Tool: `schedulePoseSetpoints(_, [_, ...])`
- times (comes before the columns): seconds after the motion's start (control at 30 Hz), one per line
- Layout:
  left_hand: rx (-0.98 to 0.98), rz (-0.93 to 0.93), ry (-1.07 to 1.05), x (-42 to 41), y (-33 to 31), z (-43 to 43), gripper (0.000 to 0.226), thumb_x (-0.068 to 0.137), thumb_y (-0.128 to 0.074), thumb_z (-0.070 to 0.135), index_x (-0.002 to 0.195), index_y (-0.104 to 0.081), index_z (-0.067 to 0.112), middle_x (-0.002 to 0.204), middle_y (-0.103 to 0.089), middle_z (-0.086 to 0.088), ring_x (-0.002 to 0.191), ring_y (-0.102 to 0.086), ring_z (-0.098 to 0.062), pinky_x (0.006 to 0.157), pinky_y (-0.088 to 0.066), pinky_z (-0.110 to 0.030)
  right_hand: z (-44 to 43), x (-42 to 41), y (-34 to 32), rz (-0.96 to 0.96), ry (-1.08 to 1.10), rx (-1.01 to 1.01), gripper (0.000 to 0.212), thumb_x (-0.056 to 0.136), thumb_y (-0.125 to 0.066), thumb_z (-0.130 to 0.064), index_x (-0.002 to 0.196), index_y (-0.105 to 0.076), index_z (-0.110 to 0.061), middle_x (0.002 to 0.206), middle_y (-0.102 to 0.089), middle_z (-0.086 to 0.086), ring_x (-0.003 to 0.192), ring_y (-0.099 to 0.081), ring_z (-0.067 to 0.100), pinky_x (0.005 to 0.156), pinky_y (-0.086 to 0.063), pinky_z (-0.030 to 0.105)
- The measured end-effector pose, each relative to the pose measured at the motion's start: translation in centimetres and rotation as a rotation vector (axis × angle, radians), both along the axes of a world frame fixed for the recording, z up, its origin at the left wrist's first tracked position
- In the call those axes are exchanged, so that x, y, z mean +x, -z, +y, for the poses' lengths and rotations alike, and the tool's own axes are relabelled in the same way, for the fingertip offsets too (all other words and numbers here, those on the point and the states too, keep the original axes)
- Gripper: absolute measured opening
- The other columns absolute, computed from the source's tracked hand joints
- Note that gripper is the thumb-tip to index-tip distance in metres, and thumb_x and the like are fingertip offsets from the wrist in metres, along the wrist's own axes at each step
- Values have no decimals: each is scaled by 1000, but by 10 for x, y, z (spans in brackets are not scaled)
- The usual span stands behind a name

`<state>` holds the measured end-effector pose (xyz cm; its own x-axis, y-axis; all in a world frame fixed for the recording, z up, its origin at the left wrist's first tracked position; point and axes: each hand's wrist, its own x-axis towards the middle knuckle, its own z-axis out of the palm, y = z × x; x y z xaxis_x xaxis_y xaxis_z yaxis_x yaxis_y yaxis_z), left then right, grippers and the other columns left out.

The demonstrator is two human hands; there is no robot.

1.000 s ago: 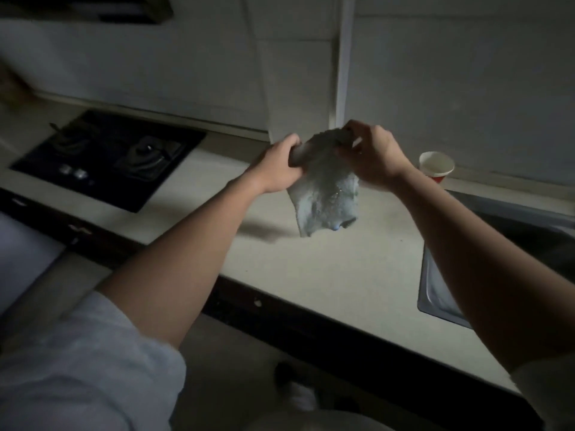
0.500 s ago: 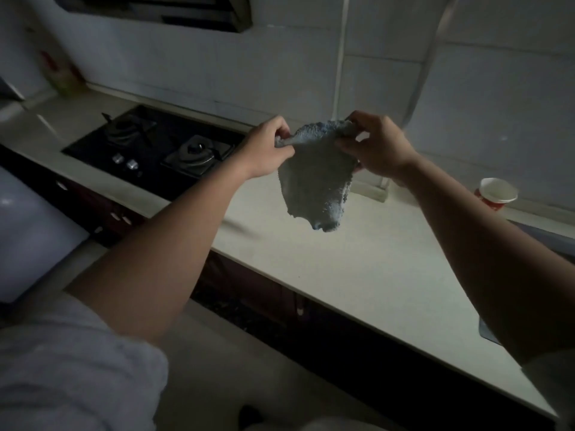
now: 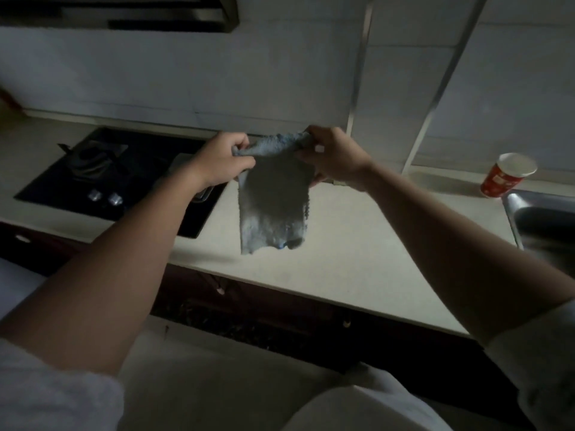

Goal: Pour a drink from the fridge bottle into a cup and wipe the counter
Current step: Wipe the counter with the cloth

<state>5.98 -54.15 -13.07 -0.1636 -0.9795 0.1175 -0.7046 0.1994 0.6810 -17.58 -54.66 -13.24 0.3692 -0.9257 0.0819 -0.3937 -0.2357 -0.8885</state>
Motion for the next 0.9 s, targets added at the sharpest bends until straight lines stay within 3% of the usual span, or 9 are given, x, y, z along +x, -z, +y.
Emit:
schedulePoseSetpoints(0.13, [147,-72,26,28,41,-30,22,76,-65,10,68,-45,8,59,-38,-3,54,-33,-11,51,-25,-27,-27,29,52,-12,29,113,5,93,-63,-8,94,-59,-9,85,-56,1,70,-65,18,50,-60,42])
schedulePoseSetpoints(0.2, [223,-118,42,41,63,-44,22,77,-67,11,68,-47,10,58,-39,0,54,-34,-11,51,-25,-27,-41,41,80,28,26,155,12,93,-63,-7,101,-58,1,91,-59,8,73,-67,24,51,-60,43])
schedulePoseSetpoints(0.3, [279,-207,57,56,92,-64,32,77,-69,3,63,-43,16,57,-39,4,59,-35,-12,51,-26,-26,-64,59,114,166,15,105,10,90,-65,-11,90,-58,-4,88,-61,14,78,-67,34,62,-57,51])
schedulePoseSetpoints(0.4, [225,-249,30,66,110,-90,41,72,-71,0,61,-37,22,57,-39,7,60,-38,-15,52,-28,-27,-91,73,125,296,22,13,8,90,-64,-17,86,-57,-16,85,-58,6,78,-55,24,64,-36,29])
schedulePoseSetpoints(0.47, [172,-277,-19,71,116,-112,39,72,-71,3,62,-38,21,61,-43,7,61,-44,-17,54,-30,-28,-109,80,124,335,80,-35,10,93,-61,-21,94,-64,-11,87,-58,3,77,-52,19,61,-29,25])
schedulePoseSetpoints(0.63, [50,-296,89,77,143,-144,26,69,-70,-1,63,-49,13,74,-45,0,66,-46,-21,57,-26,-30,-126,86,140,369,159,-80,13,93,-63,-21,98,-69,-10,93,-68,10,80,-62,24,64,-40,25])
schedulePoseSetpoints(0.73, [136,-319,265,86,175,-149,34,69,-68,0,62,-43,23,77,-44,1,69,-47,-23,61,-32,-29,-114,83,162,443,167,-65,12,90,-66,-18,99,-71,-12,92,-66,8,80,-62,24,67,-38,23])
schedulePoseSetpoints(0.9, [272,-455,463,93,210,-147,24,73,-63,9,67,-43,22,77,-51,0,75,-51,-25,65,-40,-35,-77,99,192,512,247,-5,13,88,-69,-16,100,-73,-11,92,-64,9,79,-63,25,68,-44,25])
